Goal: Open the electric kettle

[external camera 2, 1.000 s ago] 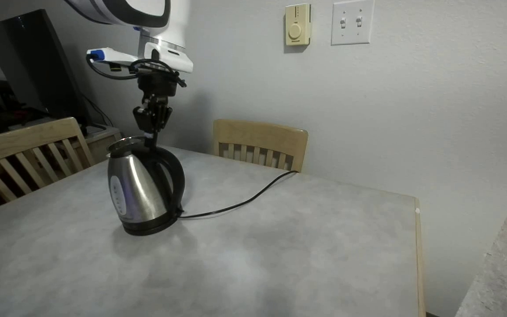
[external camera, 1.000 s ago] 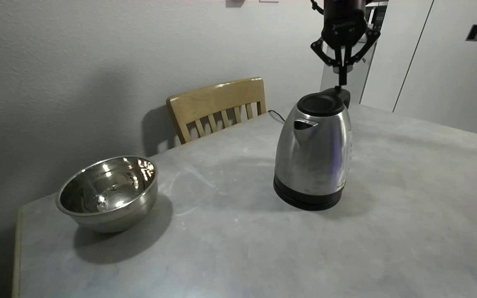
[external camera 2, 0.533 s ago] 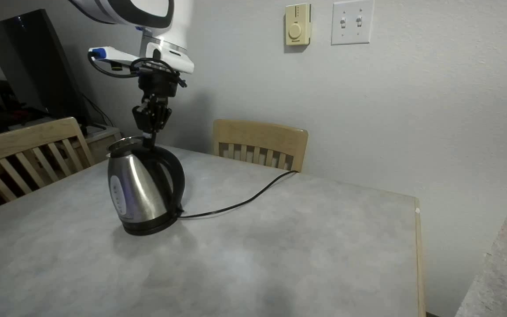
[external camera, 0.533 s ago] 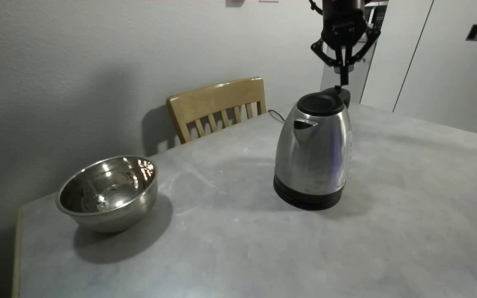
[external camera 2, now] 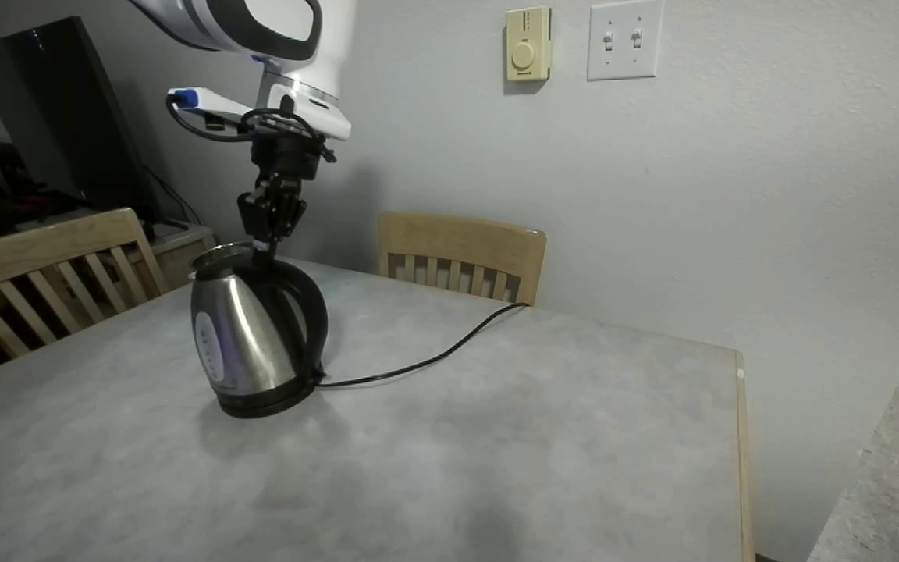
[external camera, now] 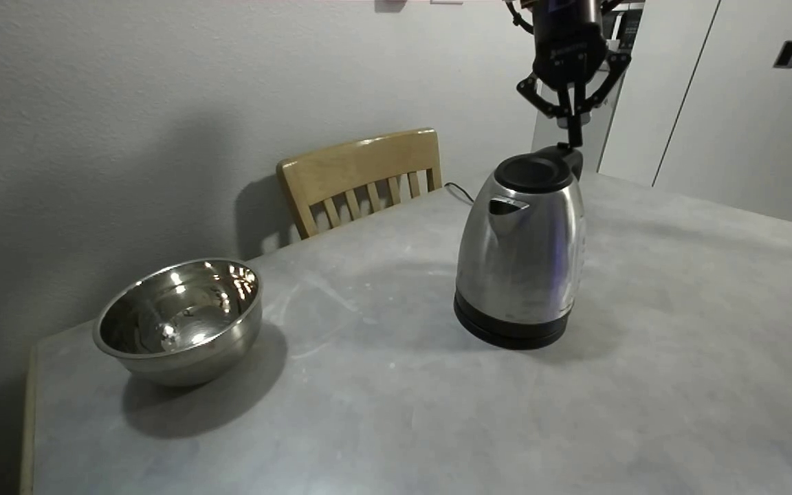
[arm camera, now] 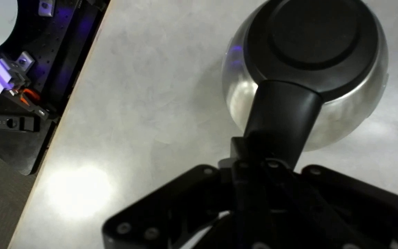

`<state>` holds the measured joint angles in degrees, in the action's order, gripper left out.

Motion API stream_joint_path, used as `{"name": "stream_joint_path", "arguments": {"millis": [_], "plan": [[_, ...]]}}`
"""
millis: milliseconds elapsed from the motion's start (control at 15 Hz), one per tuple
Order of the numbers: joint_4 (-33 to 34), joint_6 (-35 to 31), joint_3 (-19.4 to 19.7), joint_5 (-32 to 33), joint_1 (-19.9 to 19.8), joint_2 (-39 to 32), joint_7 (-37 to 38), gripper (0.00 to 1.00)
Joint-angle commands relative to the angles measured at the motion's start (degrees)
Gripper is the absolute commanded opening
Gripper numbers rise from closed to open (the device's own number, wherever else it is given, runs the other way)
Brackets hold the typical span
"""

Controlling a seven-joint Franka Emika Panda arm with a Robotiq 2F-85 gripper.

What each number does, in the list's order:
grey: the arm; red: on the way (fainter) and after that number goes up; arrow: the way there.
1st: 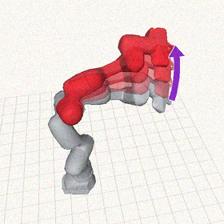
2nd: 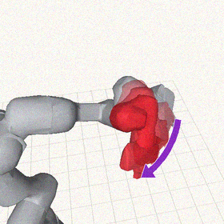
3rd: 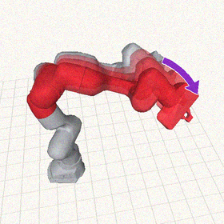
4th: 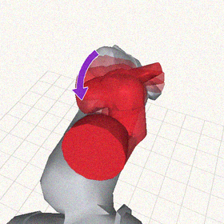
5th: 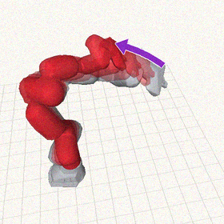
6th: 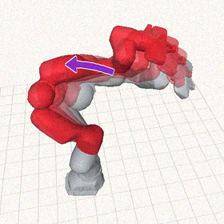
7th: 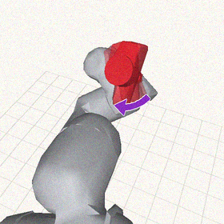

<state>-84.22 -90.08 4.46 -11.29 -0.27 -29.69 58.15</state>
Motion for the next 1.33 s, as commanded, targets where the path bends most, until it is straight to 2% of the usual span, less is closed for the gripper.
{"name": "stream_joint_path", "arguments": {"millis": [0,667,1267], "plan": [[2.62,2.17,0.01,-1.48,-0.55,-2.85,0.41,0.0],[7.66,6.92,-0.06,-3.75,-1.42,-6.74,0.32,0.0],[9.13,7.56,0.16,-3.23,-0.99,-5.97,0.52,0.0]]}}
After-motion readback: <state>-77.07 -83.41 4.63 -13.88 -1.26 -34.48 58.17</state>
